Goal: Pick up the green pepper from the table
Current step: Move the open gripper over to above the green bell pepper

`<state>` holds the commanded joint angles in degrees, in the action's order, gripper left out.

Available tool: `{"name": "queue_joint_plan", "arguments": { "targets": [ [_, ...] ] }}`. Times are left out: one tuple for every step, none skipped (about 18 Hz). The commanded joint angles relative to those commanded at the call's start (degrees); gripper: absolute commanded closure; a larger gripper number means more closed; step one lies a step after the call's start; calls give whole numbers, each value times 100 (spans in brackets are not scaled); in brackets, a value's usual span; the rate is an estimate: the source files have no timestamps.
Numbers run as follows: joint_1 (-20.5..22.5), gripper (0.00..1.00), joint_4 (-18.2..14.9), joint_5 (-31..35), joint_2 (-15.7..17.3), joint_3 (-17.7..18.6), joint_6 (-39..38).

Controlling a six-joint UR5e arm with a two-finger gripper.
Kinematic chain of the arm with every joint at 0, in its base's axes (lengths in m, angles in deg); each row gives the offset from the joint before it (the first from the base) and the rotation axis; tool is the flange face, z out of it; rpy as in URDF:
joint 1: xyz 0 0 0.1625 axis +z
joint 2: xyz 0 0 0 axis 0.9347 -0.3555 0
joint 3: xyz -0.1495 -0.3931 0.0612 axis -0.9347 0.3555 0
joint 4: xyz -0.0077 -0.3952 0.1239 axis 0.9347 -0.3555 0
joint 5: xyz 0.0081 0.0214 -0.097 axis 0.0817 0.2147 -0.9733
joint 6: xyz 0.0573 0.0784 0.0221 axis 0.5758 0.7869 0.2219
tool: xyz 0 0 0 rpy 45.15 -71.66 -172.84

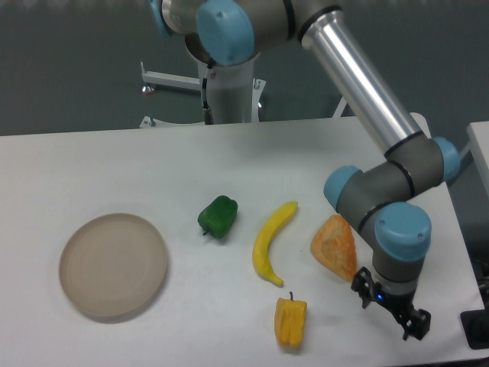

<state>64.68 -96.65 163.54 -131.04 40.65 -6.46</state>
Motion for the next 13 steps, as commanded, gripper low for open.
{"name": "queue_joint_plan", "arguments": {
  "targets": [
    [-9, 0, -9, -88, 158, 175, -107],
    [-35, 0, -9, -158, 325, 386, -134],
    [-70, 0, -9, -185, 492, 606, -134],
    [-70, 0, -17, -185, 676, 851, -143],
    [-70, 0, -18, -203, 870, 1124, -195],
    [-70, 0, -9, -281, 1046, 1361, -335],
    [-70, 0, -9, -386, 1213, 1581, -467],
    [-70, 0, -17, -448, 1380, 1792, -529],
    [-70, 0, -18, -492, 1538, 2047, -556],
    [-70, 0, -18, -510, 1696, 2328, -556],
    [-79, 0, -18, -519, 1872, 2618, -556],
    [-79, 0, -9, -528, 2047, 2916, -582],
    [-88, 0, -9, -545, 2206, 3172, -687]
  ]
}}
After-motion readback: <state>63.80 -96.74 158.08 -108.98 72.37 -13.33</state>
